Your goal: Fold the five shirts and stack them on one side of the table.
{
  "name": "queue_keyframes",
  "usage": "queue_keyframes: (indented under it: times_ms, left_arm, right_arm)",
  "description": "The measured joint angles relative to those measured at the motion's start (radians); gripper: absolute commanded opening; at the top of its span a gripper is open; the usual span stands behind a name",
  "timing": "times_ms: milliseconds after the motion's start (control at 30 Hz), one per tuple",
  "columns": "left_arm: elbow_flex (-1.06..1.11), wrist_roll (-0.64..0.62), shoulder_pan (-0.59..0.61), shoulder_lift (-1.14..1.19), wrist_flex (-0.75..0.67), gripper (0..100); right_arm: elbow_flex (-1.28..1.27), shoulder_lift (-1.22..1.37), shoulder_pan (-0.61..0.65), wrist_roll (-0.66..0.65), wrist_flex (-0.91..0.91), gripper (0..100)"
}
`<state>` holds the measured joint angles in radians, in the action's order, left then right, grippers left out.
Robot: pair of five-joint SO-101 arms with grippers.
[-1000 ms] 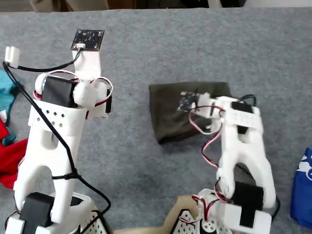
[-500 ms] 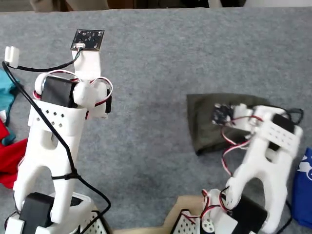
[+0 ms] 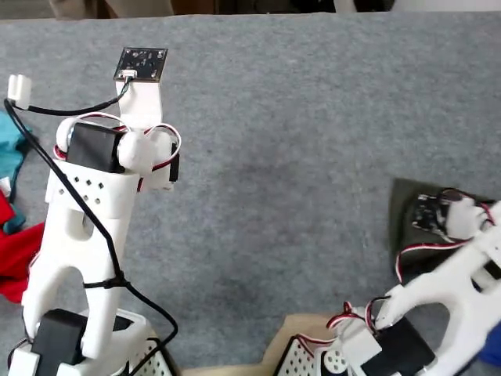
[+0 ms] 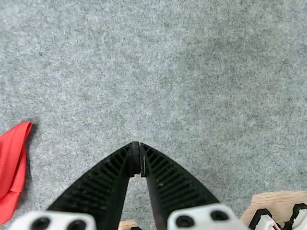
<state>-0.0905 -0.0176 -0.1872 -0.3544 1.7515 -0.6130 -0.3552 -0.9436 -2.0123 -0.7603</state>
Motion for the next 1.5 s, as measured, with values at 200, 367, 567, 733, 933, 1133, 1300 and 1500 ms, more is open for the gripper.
queue_keyframes:
  times_ms: [200, 367, 567, 733, 933, 1133, 1300, 1500]
  left_arm:
    - [0.0, 0.0, 0.0, 0.0, 0.0, 2]
    - [0.0, 0.0, 0.0, 0.0, 0.0, 2]
    - [0.0, 0.0, 0.0, 0.0, 0.0, 2]
    - [0.0, 0.0, 0.0, 0.0, 0.0, 2]
    - [0.0, 0.0, 0.0, 0.0, 0.0, 2]
    - [0.0, 0.0, 0.0, 0.0, 0.0, 2]
    - [0.0, 0.0, 0.0, 0.0, 0.0, 2]
    - [0.0, 0.0, 0.0, 0.0, 0.0, 2]
  right_arm:
    - [0.075, 0.0, -0.118, 0.014, 0.005, 0.5]
    - [0.077, 0.032, -0.233, -0.041, 0.11, 0.5]
    - [0.115, 0.138, -0.37, -0.051, 0.219, 0.5]
    - [0.19, 0.203, -0.454, -0.051, 0.226, 0.5]
    - [0.247, 0.261, -0.519, -0.058, 0.227, 0.5]
    - [0.249, 0.27, -0.555, -0.141, 0.175, 1.6]
    - [0.252, 0.27, -0.577, -0.227, 0.075, 17.4]
    - [0.302, 0.27, -0.585, -0.304, -0.032, 37.7]
